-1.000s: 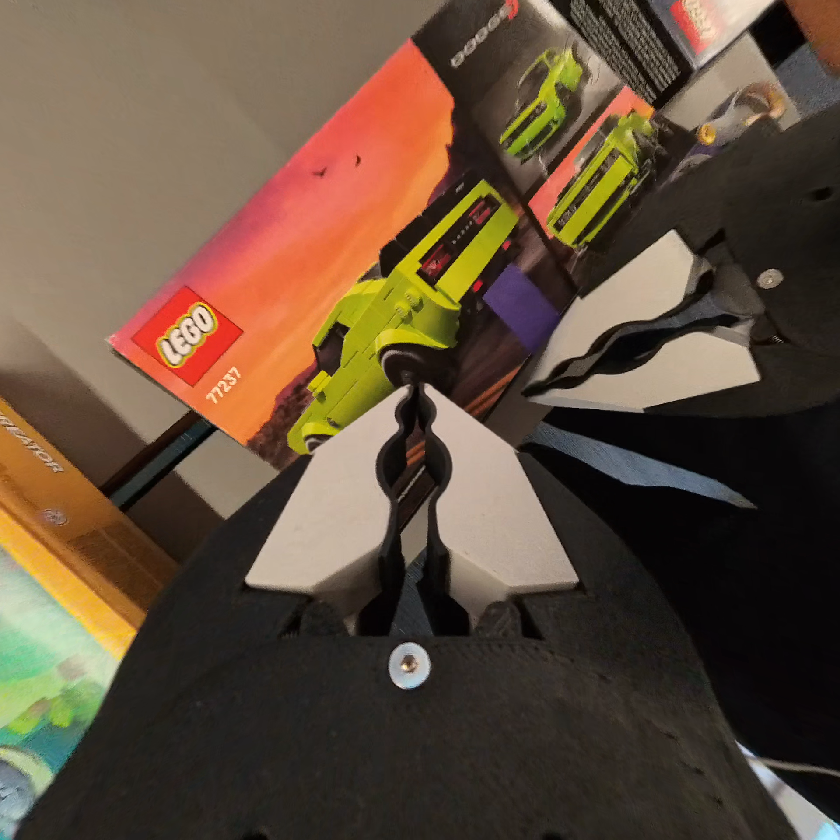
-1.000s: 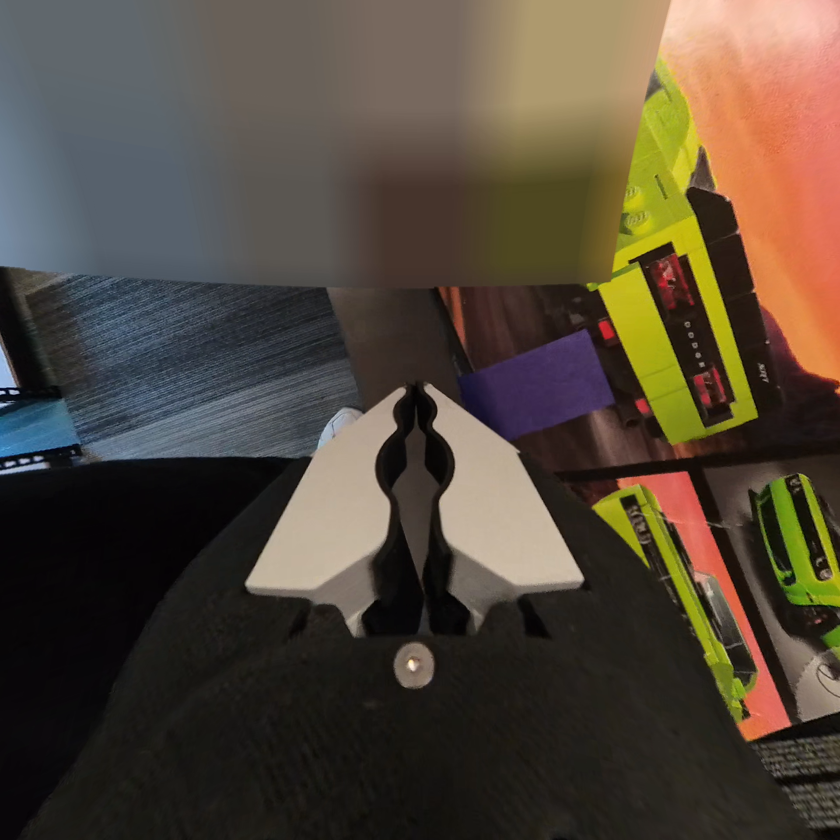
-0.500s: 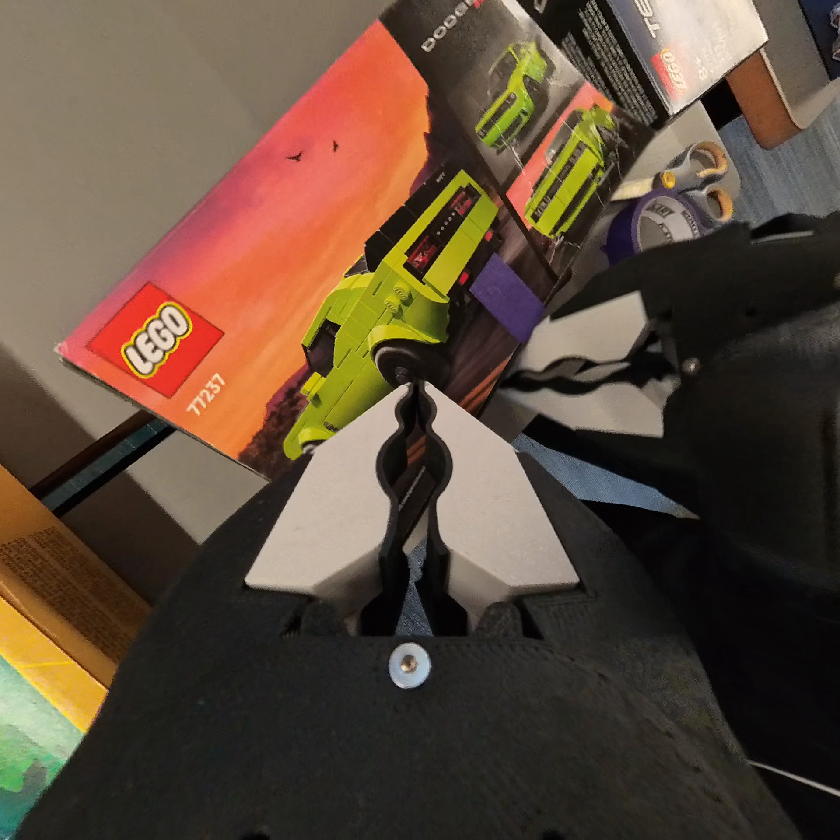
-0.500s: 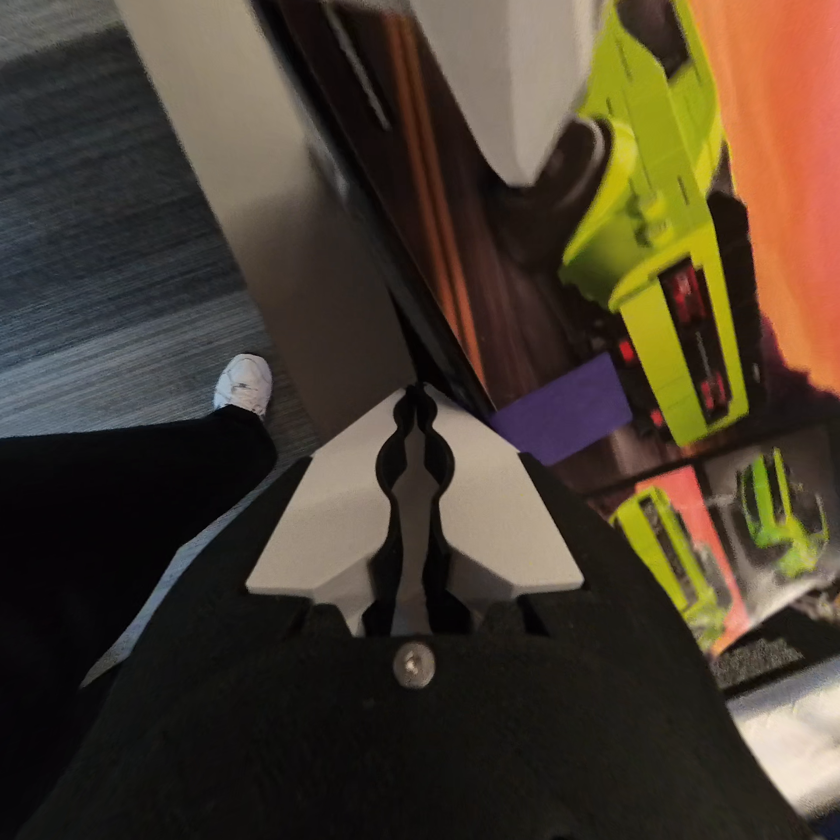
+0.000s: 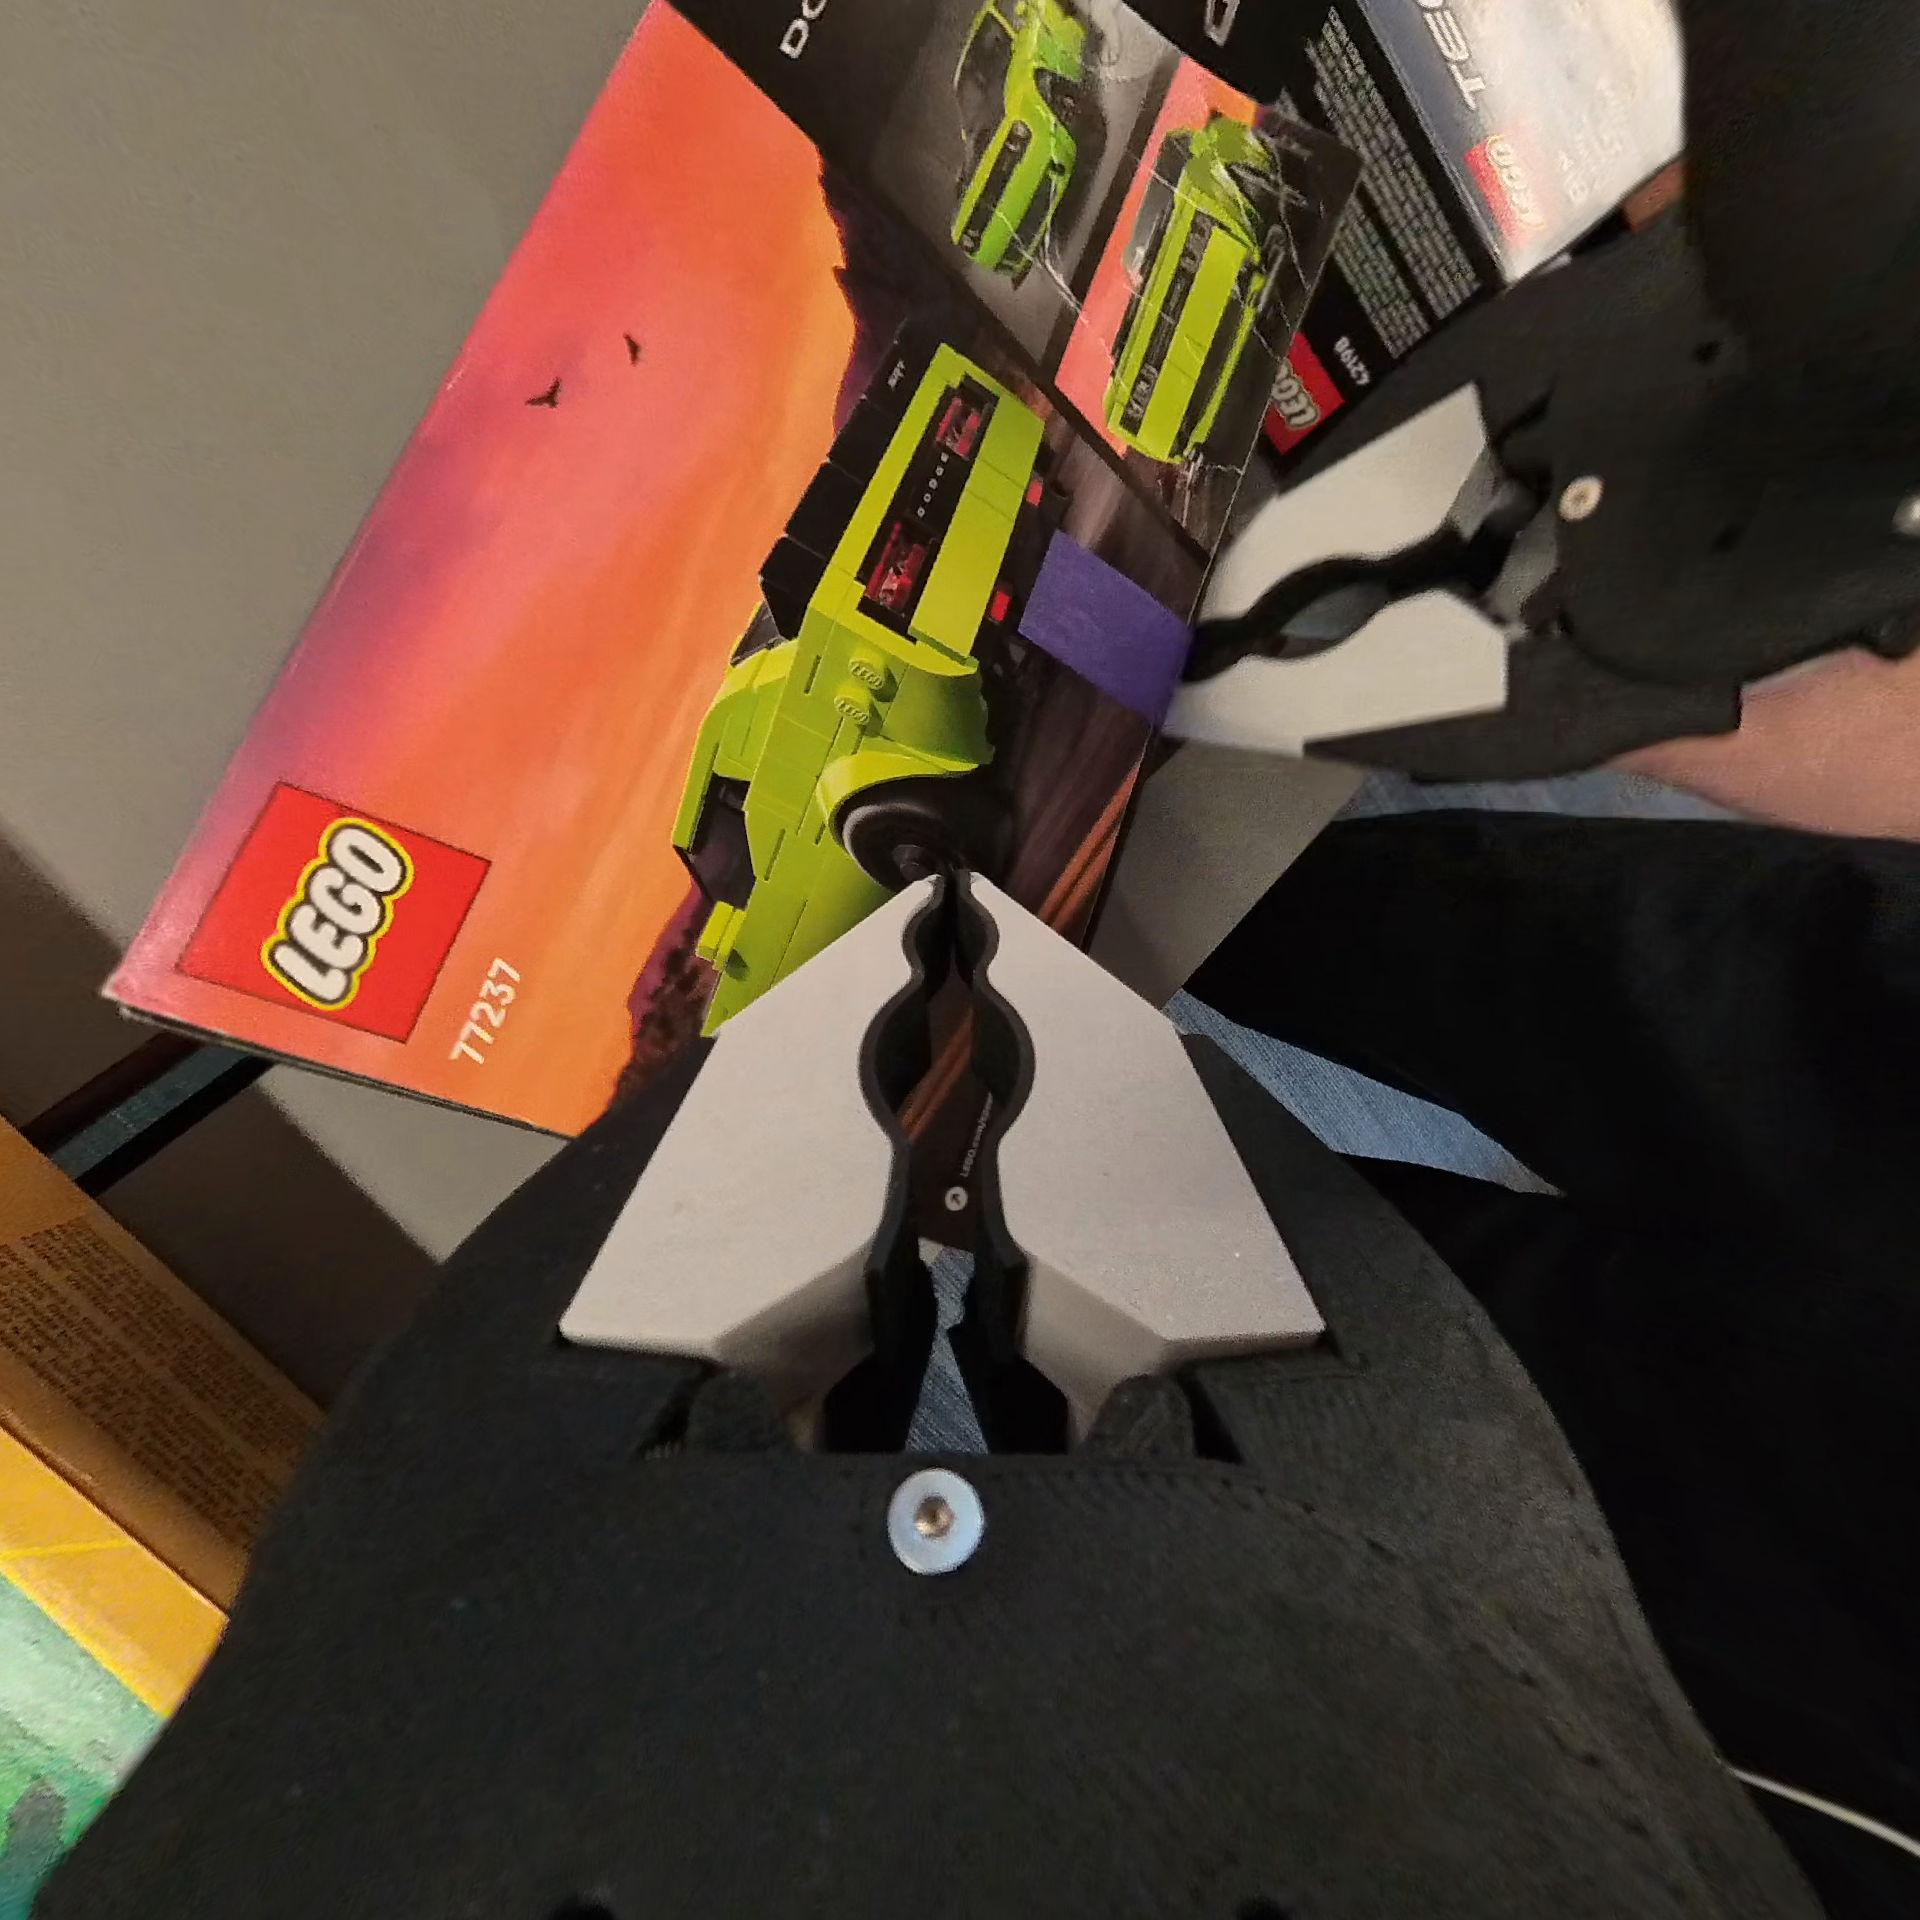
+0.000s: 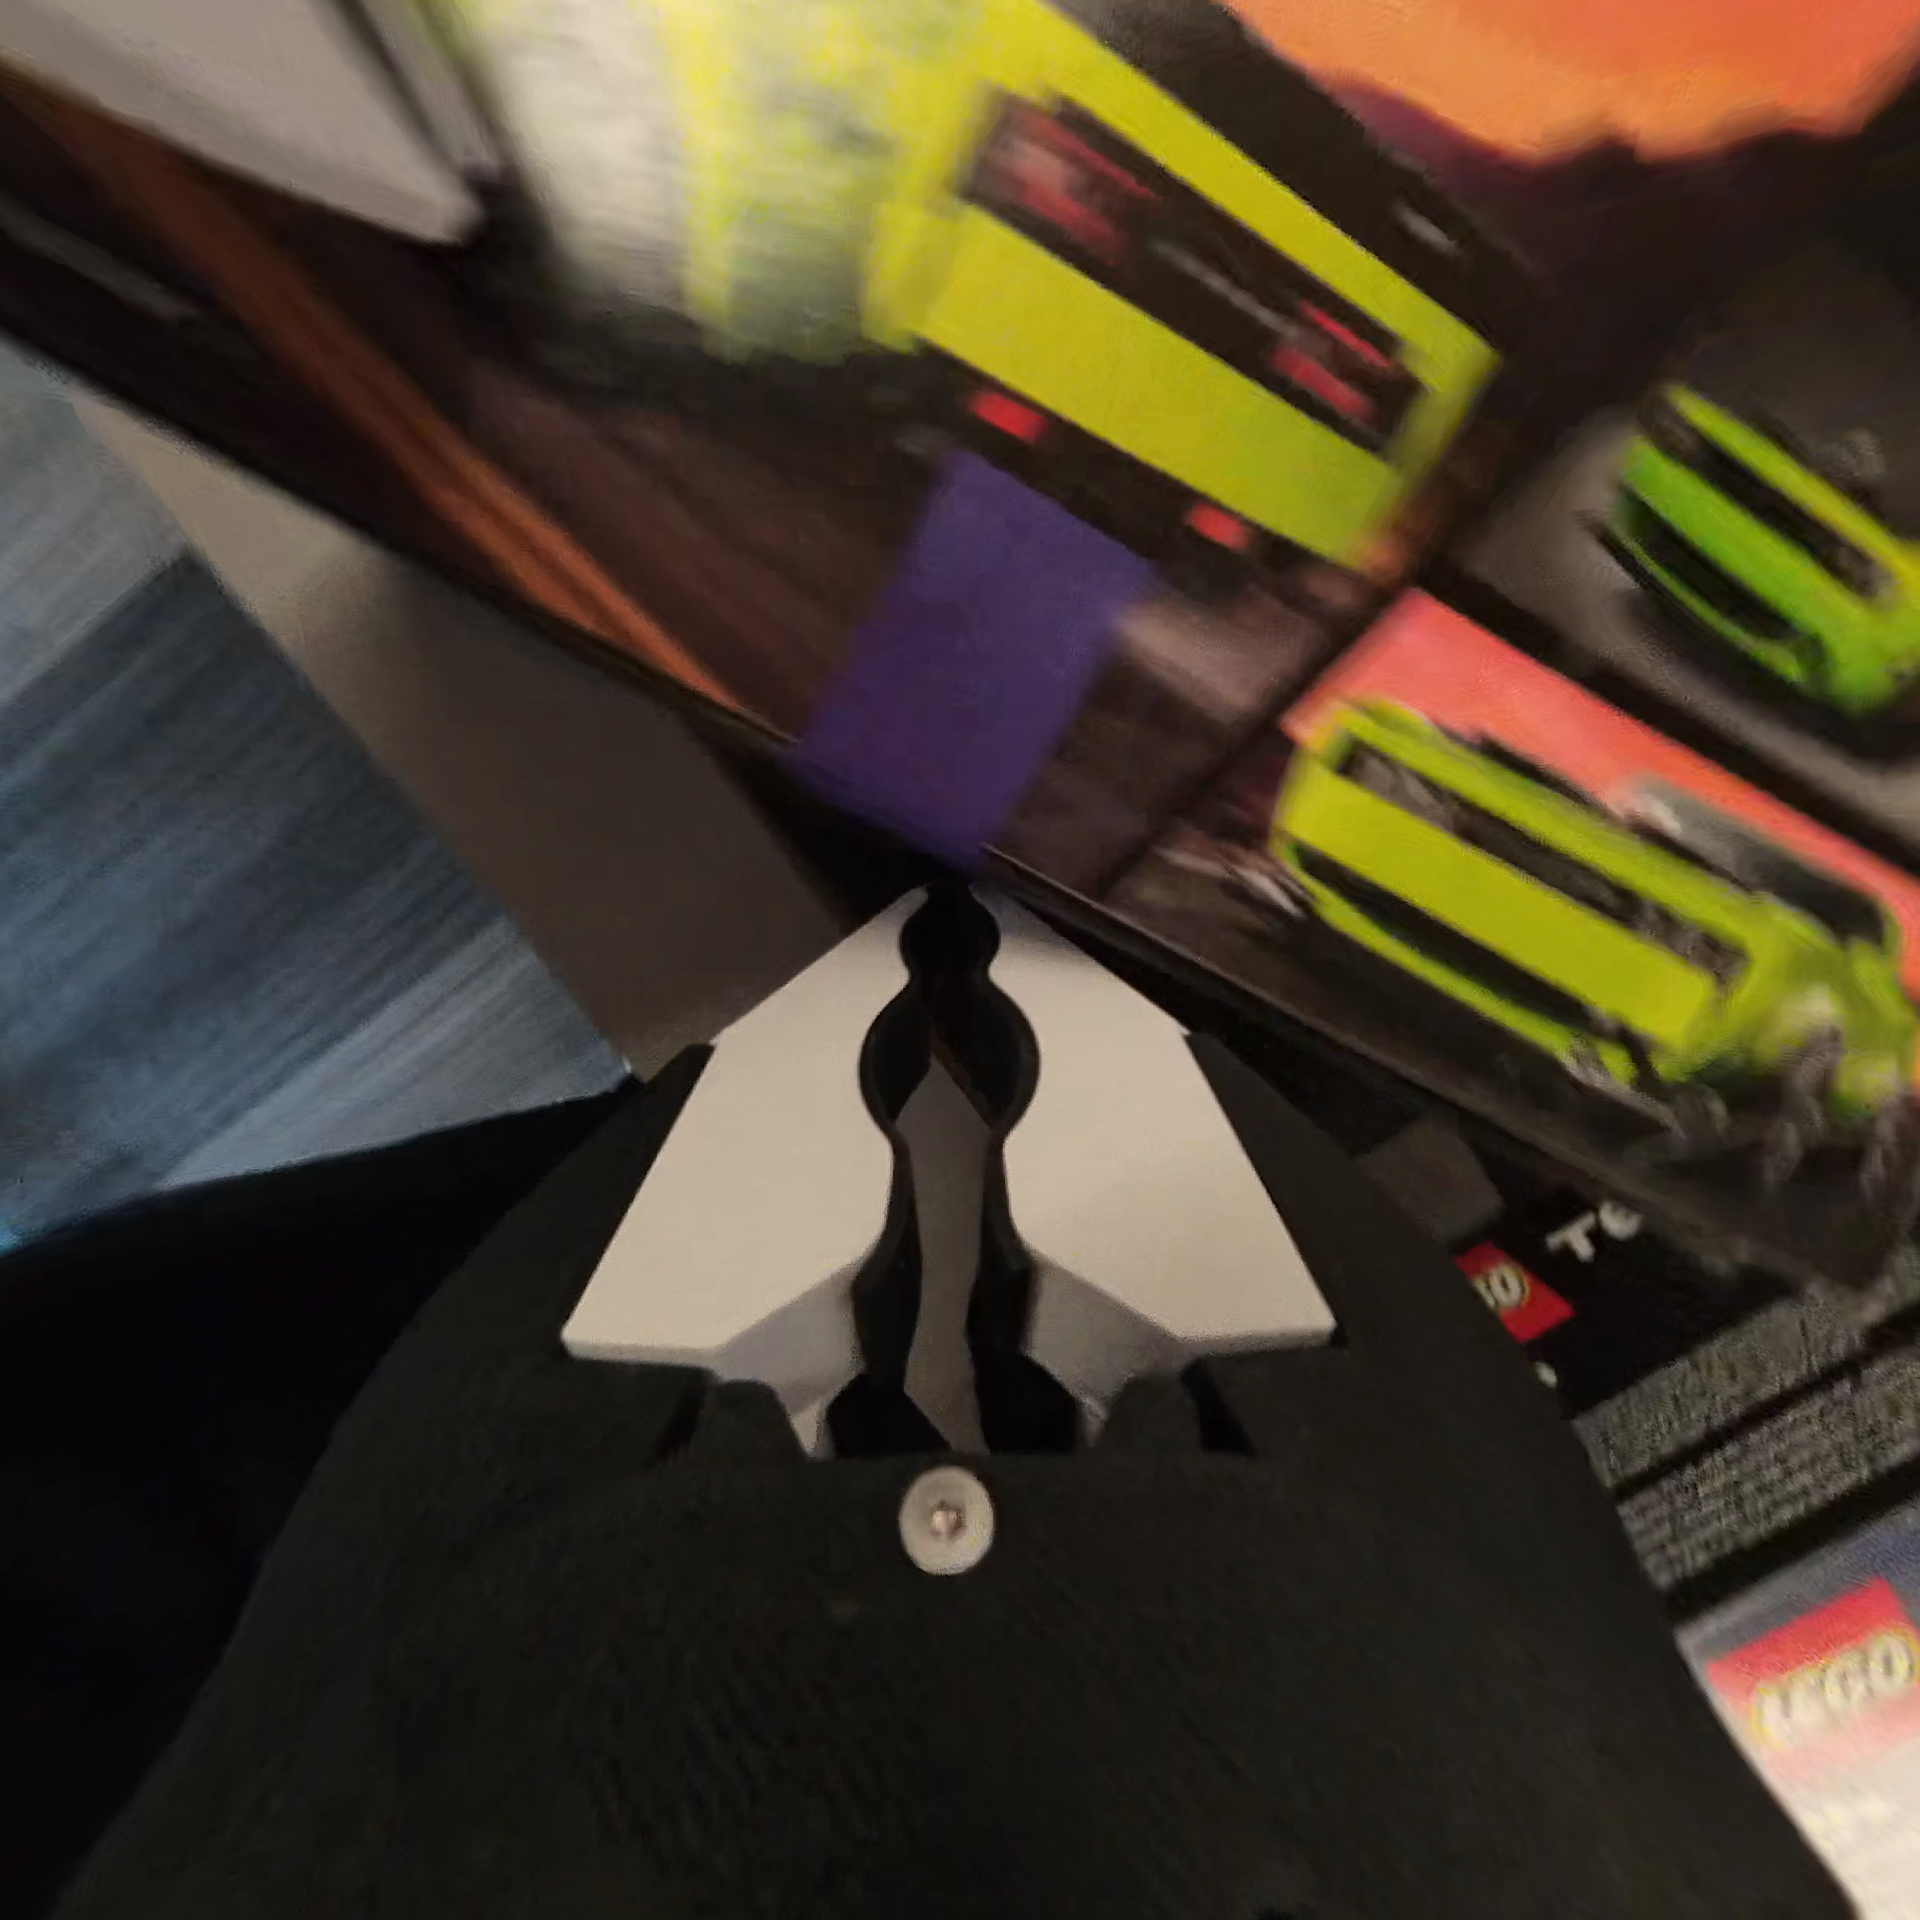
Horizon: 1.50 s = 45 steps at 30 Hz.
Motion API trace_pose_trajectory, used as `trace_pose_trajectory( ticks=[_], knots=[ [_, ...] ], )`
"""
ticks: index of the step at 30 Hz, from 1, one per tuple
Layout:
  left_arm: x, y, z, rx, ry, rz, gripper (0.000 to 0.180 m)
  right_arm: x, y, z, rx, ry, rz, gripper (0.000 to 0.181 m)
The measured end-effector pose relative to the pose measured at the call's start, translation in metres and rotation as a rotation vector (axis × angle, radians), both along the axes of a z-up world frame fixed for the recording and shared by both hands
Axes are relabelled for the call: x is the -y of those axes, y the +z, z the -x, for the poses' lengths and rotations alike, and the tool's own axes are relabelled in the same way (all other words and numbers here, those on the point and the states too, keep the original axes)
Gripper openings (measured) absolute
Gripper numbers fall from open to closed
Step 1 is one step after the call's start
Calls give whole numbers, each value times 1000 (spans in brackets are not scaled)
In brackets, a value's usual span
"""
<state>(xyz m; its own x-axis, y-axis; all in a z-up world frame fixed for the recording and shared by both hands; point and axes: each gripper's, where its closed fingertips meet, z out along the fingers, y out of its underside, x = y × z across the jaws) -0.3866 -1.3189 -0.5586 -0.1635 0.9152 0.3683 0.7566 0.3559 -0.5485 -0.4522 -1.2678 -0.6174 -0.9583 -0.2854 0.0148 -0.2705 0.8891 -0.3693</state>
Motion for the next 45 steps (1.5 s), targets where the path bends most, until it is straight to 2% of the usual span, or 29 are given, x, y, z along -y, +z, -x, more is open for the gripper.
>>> trace_pose_trajectory(
  ticks=[3, 8, 12, 15, 20, 24, 30, 35, 40, 43, 45],
  knots=[
    [0, 0, 0, -8, 18, -21, 0, -1, 4, 12, 58, -83, 13, 0],
    [-1, 1, 0, 6, 25, -37, 0, -14, 6, -17, 90, 41, -3, 0],
    [-6, 0, 0, 26, 0, -31, 0, 6, 14, -39, 133, 48, 31, 0],
    [-8, 0, 0, 40, -14, -31, 0, 0, -1, -20, 43, 25, -78, 0],
    [-8, 0, 1, 50, -25, -9, 0, 1, 5, -27, 162, -63, -142, 0],
    [-9, 0, 2, 44, -21, -16, 0, 2, 4, -38, 33, 108, -150, 0],
    [-14, 0, 4, 39, -21, -19, 0, 5, 6, -8, 17, 28, -209, 0],
    [-14, 0, 4, 33, -14, -12, 0, 9, 12, -9, -76, 176, -228, 0],
    [-14, 0, 4, 30, 0, -19, 0, 21, 25, 15, 1, 27, -254, 0],
    [-14, 0, 4, 17, 22, -41, 0, 34, 49, 45, -80, -25, -143, 0],
    [-14, 0, 4, 15, 27, -51, 0, 38, 63, 58, -14, -114, -64, 0]
  ],
)
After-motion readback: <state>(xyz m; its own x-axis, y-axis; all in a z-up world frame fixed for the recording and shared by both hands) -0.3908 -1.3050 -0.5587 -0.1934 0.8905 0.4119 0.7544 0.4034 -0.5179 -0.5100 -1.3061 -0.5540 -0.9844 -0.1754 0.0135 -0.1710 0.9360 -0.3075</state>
